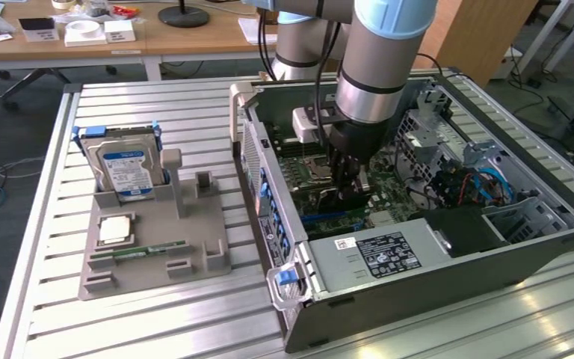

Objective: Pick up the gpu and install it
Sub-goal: 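Insert the gpu into the slot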

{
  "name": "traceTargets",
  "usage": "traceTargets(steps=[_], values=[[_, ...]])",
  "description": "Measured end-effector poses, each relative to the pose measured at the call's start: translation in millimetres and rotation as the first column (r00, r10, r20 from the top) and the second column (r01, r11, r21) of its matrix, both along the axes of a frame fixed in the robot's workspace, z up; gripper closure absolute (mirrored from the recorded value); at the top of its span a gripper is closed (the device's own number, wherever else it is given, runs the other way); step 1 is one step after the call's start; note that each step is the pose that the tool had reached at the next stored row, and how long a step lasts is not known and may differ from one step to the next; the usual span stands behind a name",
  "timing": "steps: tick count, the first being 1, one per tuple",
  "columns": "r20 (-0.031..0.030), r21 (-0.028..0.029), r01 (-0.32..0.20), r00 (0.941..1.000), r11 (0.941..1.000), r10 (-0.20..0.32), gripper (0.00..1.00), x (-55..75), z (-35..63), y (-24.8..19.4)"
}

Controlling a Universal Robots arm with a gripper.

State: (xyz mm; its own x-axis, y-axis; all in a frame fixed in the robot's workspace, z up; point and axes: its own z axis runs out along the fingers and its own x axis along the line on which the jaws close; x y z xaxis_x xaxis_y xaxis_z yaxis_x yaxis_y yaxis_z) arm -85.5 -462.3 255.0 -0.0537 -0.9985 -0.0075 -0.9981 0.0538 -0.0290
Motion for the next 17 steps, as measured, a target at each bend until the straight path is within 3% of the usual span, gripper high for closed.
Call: traceTargets(steps=[14,17], values=[[0.0001,0.0048,0.000,1.0000,1.0000,0.000,0.73,-0.2,-4.8,0.9],[-0.0001,0.0089,0.000,1.0000,1.0000,0.000,0.73,-0.4,-5.6,0.8]])
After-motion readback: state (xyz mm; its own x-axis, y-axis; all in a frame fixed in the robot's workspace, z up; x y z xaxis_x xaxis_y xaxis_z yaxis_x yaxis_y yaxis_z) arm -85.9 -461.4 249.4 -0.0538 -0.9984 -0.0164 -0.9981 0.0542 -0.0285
